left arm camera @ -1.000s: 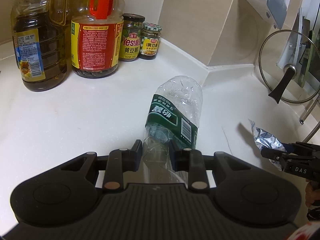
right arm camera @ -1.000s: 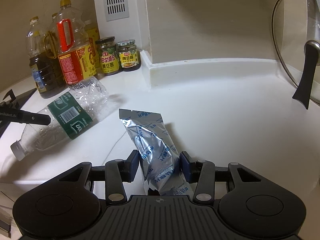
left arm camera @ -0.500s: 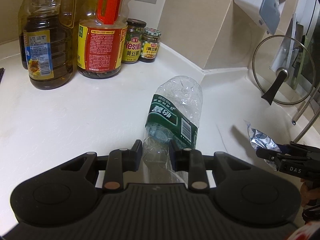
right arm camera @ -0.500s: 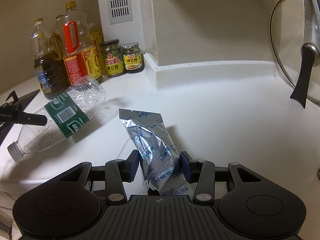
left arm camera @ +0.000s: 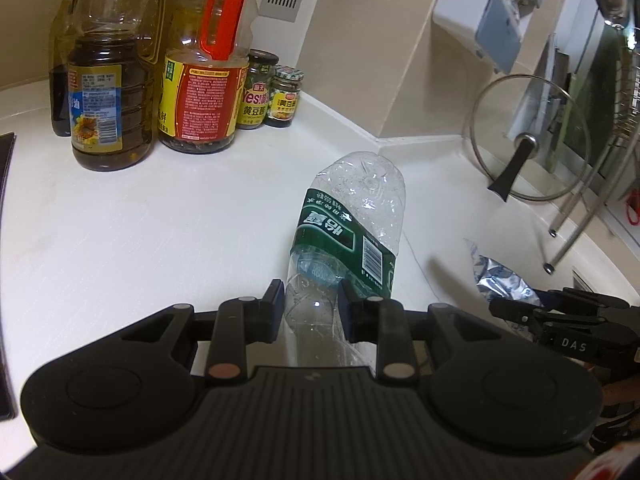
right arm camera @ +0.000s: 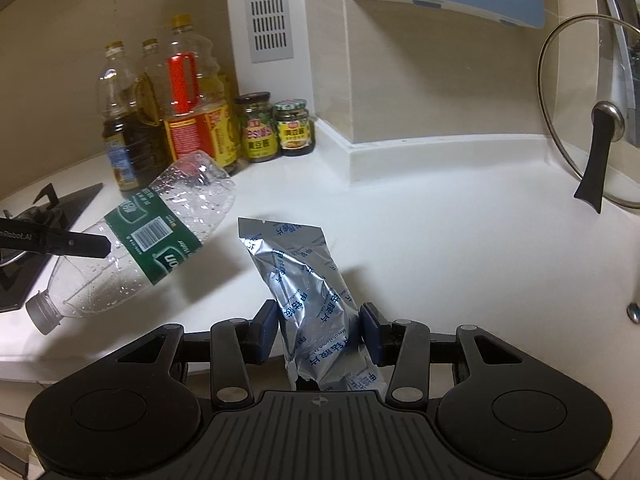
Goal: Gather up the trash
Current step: 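Carry the water bottle and foil packet down over the wastebasket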
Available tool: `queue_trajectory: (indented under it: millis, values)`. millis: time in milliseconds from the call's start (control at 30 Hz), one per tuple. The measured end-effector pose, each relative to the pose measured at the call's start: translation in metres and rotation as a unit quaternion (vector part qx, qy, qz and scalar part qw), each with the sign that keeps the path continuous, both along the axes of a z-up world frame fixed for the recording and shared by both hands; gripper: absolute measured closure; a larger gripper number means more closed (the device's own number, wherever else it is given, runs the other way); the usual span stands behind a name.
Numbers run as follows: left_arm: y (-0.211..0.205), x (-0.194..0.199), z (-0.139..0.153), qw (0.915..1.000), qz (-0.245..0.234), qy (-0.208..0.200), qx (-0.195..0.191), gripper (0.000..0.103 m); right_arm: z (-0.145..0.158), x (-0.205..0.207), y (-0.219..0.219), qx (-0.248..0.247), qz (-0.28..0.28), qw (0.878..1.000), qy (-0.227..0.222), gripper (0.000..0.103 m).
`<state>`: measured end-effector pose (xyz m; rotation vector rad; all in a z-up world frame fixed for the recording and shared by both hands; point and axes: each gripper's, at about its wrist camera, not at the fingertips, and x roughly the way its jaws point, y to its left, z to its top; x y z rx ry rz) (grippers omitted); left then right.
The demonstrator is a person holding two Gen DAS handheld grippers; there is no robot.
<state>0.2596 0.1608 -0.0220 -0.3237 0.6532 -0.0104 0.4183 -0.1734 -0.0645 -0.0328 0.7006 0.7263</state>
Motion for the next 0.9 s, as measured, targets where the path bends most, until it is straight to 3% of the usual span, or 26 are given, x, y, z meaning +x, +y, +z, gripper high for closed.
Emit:
queue_trajectory:
  millis: [600,900]
  values:
    - [-0.02,-0.101,-0.005,0.998,-0.057,0.012,-0.024,0.078,0.01,-0.135,-0.016,0.014,-0.054,0.997,0.052,0.058]
    - [-0.036,-0.126,-0.016,0.9972,-0.062,0.029,-0.032,0.078,0.001,-0.17,-0.02,0.004,-0.051,0.995,0.086,0.058]
